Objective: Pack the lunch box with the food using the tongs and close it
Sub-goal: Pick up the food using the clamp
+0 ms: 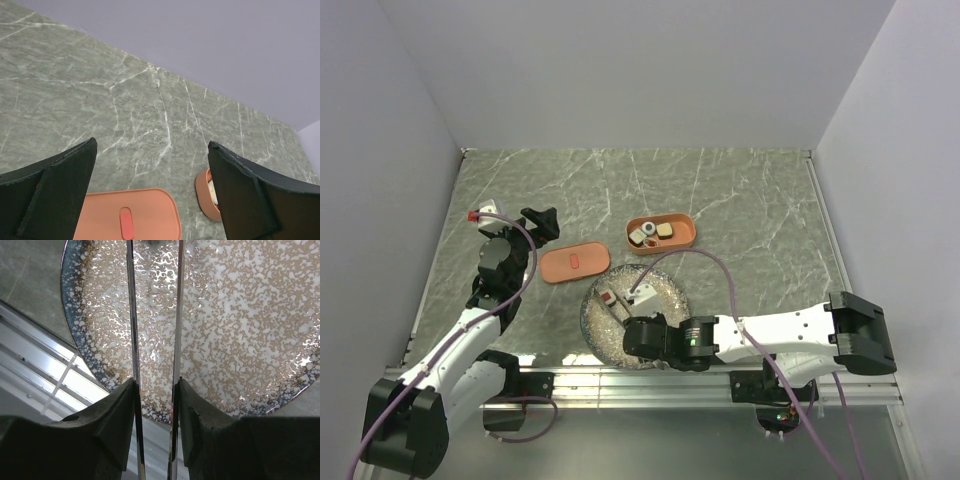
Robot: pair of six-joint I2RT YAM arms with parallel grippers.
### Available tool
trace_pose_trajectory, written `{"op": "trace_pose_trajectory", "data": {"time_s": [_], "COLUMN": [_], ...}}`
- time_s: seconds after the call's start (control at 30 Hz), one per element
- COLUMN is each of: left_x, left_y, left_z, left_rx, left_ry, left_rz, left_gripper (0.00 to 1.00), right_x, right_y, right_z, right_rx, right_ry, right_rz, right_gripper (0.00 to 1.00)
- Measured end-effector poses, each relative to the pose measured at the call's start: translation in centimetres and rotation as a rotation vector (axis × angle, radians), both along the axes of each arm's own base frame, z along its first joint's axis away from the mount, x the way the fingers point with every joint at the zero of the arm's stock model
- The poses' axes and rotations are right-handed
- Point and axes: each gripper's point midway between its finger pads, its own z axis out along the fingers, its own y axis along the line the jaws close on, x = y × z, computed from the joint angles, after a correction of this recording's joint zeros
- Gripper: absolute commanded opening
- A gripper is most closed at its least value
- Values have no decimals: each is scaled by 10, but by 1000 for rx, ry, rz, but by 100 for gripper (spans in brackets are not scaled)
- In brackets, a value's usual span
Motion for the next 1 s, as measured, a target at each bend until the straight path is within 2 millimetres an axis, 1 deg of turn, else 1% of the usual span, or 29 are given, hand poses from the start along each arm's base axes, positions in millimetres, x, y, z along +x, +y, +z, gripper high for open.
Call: {"op": "trace_pose_trajectory", "data": {"time_s": [0.03, 0.13, 0.33, 0.53, 0.63, 0.73, 0.87, 1.0], "left_x": [0, -1, -1, -1, -1, -1, -1, 0], "left_y": [0, 0, 0, 1, 1, 1, 1, 0], "left_z": [1, 2, 3, 4, 4, 3, 3, 2], "left_rx": [-1, -2, -2, -3, -3, -2, -2, -1], "left_ry": [-2, -7, -8, -10, -10, -10, -10, -6], "left_rz": [0, 1, 0, 1, 1, 1, 1, 2], "left_gripper": [99, 99, 99, 99, 99, 99, 99, 100], "right_x": [0, 1, 3, 16, 28, 45, 76, 101], "right_y": [0, 0, 0, 0, -6, -12, -20, -27], "right_z": [0, 1, 9, 18, 18, 21, 35, 52], "right_rx": [0, -8, -17, -26, -43, -52, -21, 12], "right_ry": [0, -2, -17, -43, -56, -67, -99, -140], "right_rz": [-3, -6, -11, -19, -33, -54, -92, -108], "right_gripper": [30, 27, 25, 25, 25, 25, 25, 25]}}
